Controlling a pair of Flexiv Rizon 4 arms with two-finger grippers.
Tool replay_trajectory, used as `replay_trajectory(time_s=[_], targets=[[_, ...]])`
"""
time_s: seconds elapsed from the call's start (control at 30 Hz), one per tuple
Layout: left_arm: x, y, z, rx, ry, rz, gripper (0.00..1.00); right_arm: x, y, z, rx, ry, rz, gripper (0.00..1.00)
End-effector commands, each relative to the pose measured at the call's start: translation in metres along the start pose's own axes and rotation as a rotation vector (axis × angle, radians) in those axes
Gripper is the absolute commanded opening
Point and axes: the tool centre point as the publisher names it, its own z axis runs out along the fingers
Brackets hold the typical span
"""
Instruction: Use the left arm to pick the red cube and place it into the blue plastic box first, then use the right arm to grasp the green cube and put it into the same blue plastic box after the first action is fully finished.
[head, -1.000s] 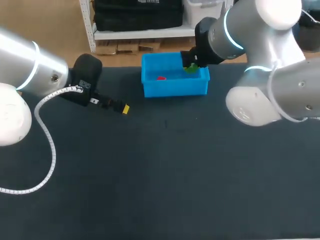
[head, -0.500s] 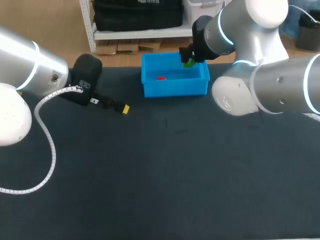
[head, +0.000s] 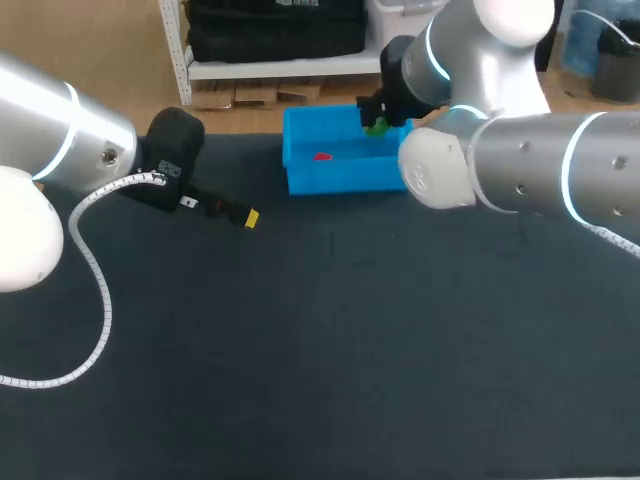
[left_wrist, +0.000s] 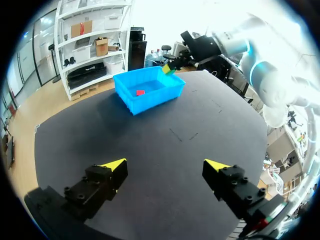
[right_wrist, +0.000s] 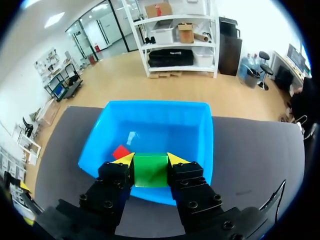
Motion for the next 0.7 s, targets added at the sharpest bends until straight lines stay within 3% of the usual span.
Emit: replay_trajectory(time_s=[0.03, 0.7], targets=[[0.001, 0.002, 0.0, 0.007, -0.005, 0.003, 1.0, -0.008, -0.002, 0.012, 0.001, 0.032, -0.001, 0.0], [0.001, 0.002, 0.0, 0.007, -0.005, 0.003, 1.0, -0.004, -0.011, 0.032, 0.04, 0.111, 0.007, 0.0]])
